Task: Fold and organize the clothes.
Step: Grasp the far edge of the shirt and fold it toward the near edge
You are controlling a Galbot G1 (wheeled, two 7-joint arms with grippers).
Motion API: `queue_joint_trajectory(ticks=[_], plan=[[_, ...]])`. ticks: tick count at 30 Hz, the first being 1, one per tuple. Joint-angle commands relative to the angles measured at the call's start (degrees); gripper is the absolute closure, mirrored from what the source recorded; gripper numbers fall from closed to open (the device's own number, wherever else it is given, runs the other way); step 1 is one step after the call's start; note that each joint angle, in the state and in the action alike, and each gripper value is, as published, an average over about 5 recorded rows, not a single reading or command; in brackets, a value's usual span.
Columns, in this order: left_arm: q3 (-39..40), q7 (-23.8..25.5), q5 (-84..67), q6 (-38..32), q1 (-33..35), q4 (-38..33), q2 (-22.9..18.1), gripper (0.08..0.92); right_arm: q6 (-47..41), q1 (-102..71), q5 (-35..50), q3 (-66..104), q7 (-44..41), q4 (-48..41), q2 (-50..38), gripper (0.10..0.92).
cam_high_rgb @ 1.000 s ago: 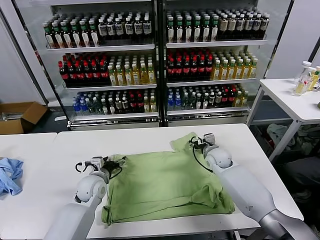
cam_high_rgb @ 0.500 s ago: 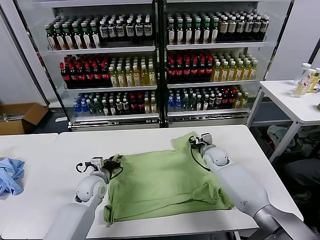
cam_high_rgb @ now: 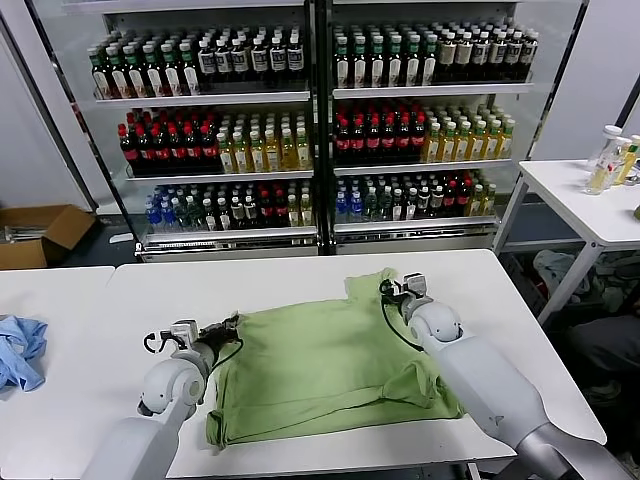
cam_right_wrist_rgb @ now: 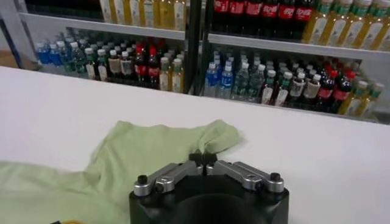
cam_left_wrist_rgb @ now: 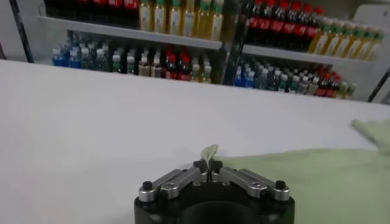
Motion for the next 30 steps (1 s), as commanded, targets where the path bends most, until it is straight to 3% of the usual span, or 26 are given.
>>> queue_joint_trajectory(ticks=[1, 12, 30], plan=[[-2.5, 0.3, -3.2, -0.9, 2.7, -7.2, 0.9, 0.911, 2.5, -4.7, 0.2, 2.7, 0.1, 10.9, -2.7, 0.916], [-5.5, 0.5, -5.4, -0.4, 9.7, -16.7, 2.7, 0.911, 3.3, -18.5, 2.2, 14.0, 1.4, 31.8, -13.5, 0.916], [-8.9, 1.8, -2.2, 1.3, 22.9, -26.3, 2.9, 0.911, 4.1, -46.4, 2.0, 32.7, 2.3, 51.8, -18.9, 0.916]])
